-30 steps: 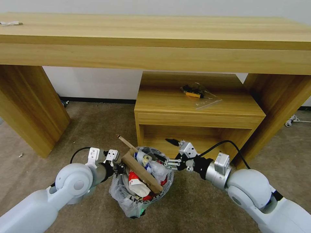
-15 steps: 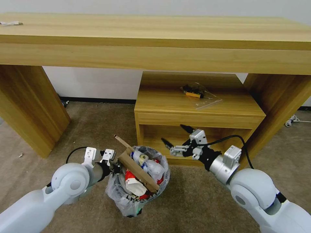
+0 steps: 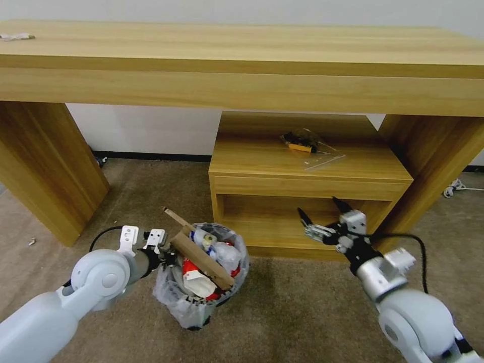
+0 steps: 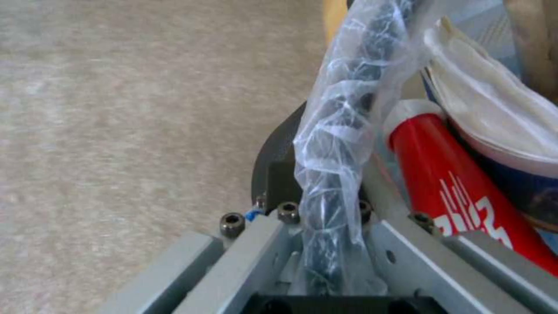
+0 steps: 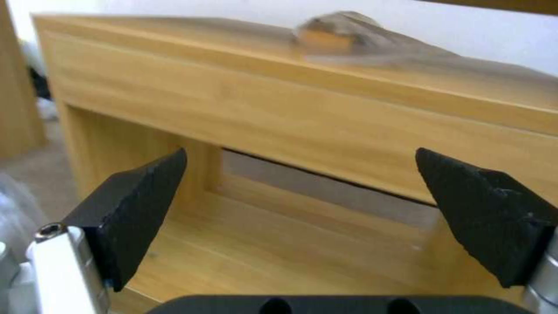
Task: Pick up the trash bin and place the garbage on the floor into it.
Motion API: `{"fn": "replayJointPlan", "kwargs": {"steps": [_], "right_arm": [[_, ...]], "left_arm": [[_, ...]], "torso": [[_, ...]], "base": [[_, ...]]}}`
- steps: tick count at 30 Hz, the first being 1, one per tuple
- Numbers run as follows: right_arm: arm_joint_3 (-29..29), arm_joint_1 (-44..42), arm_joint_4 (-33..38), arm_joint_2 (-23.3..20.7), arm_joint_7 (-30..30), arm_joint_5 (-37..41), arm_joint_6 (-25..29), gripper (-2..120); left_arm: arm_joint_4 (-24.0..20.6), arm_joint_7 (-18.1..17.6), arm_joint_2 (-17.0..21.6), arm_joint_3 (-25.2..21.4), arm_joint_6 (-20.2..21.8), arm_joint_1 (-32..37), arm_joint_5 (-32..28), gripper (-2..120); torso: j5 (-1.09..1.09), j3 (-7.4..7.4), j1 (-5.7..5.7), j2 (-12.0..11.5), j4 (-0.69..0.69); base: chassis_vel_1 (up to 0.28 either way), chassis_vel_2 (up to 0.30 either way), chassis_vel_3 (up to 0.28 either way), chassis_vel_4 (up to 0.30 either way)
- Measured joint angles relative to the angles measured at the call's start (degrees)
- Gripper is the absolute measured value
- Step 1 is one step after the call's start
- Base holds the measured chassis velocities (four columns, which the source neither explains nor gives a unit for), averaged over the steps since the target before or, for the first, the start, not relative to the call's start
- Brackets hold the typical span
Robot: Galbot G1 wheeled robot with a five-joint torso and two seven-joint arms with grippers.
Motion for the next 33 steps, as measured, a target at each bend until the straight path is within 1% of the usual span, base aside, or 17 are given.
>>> {"fn": "replayJointPlan", "kwargs": {"steps": [2,3,6,8,9,10,11,14,15,18,19,22,23,26,29,30,33], "right_arm": [[2.17,-2.09,-0.70,1.96,-1.82,-2.33,2.46,100],[2.17,-2.09,-0.70,1.96,-1.82,-2.33,2.46,100],[6.24,-5.41,-2.39,5.53,-4.89,-4.63,6.87,100],[7.18,-6.10,-2.77,6.25,-5.39,-4.79,7.72,100],[9.50,-7.86,-4.24,7.94,-6.88,-5.03,9.77,100],[10.32,-8.41,-5.03,8.50,-7.49,-5.12,10.67,100],[10.32,-8.41,-5.03,8.50,-7.49,-5.12,10.67,100],[11.59,-8.75,-7.55,10.34,-8.38,-5.22,12.32,100],[11.59,-8.75,-7.55,10.34,-8.38,-5.22,12.32,100],[12.11,-8.06,-8.74,11.30,-8.41,-4.77,12.49,100],[12.11,-8.06,-8.74,11.30,-8.41,-4.77,12.49,100],[12.61,-7.03,-9.78,11.29,-8.32,-4.00,12.25,100],[12.61,-7.03,-9.78,11.29,-8.32,-4.00,12.25,100],[13.44,-6.17,-10.21,10.56,-7.84,-2.53,11.07,100],[13.70,-5.91,-10.24,10.36,-7.63,-1.93,10.73,100],[14.06,-5.65,-10.24,10.05,-7.23,-1.06,10.18,100],[14.57,-5.48,-10.26,9.62,-6.86,-0.13,9.50,100]], "left_arm": [[0.72,0.00,0.05,-0.90,0.00,0.23,0.02,0],[0.72,0.00,0.05,-0.90,0.00,0.23,0.02,0],[1.69,0.02,0.16,-2.63,0.00,0.87,0.01,0],[1.94,0.02,0.16,-3.01,0.00,1.13,0.16,0],[2.68,0.06,0.05,-4.28,0.00,2.05,0.82,0],[2.92,0.06,0.01,-5.07,0.00,2.55,1.02,0],[2.92,0.06,0.01,-5.07,0.00,2.55,1.02,0],[3.42,-0.01,-0.05,-8.62,-0.01,4.96,1.24,0],[3.42,-0.01,-0.05,-8.62,-0.01,4.96,1.24,0],[3.36,-0.09,0.44,-11.67,-0.01,8.43,1.38,0],[3.36,-0.09,0.44,-11.67,-0.01,8.43,1.38,0],[3.46,-0.11,0.59,-14.20,0.00,11.42,1.36,0],[3.46,-0.11,0.59,-14.20,0.00,11.42,1.36,0],[3.52,0.00,1.03,-17.13,-0.01,14.93,0.66,0],[3.51,0.19,1.24,-17.92,-0.01,15.90,0.37,0],[3.56,0.26,1.43,-18.94,0.00,16.96,-0.34,0],[4.25,0.67,1.45,-20.19,-0.01,18.20,-0.89,0]], "torso": [[0.00,0.00,0.00,0.00,0.00],[0.00,0.00,0.00,0.00,0.00],[0.01,0.00,0.00,0.00,0.00],[0.01,0.00,0.00,0.00,-0.01],[0.01,0.00,0.00,0.00,-0.01],[0.00,0.00,0.00,0.00,0.00],[0.00,0.00,0.00,0.00,0.00],[0.02,0.00,0.00,0.00,0.00],[0.02,0.00,0.00,0.00,0.00],[0.01,0.00,0.00,0.00,0.01],[0.01,0.00,0.00,0.00,0.01],[0.01,0.00,0.00,0.00,0.01],[0.01,0.00,0.00,0.00,0.01],[0.01,0.00,0.00,0.00,0.01],[0.01,0.00,0.00,0.00,0.01],[0.01,0.00,0.00,0.00,0.02],[0.01,0.00,0.00,0.00,0.00]], "base": [[0.000,0.000,0.000,0.000],[0.000,0.000,0.000,0.000],[0.000,0.000,0.000,0.000],[0.000,0.000,0.000,0.000],[0.000,0.000,0.000,0.000],[0.000,0.000,0.000,0.000],[0.000,0.000,0.000,0.000],[0.000,0.000,0.000,0.000],[0.000,0.000,0.000,0.000],[0.000,0.000,0.000,0.000],[0.000,0.000,0.000,0.000],[0.000,0.000,0.000,0.000],[0.000,0.000,0.000,0.000],[0.000,0.000,0.000,0.000],[0.000,0.000,0.000,0.000],[0.000,0.000,0.000,0.000],[0.000,0.000,0.000,0.000]]}}
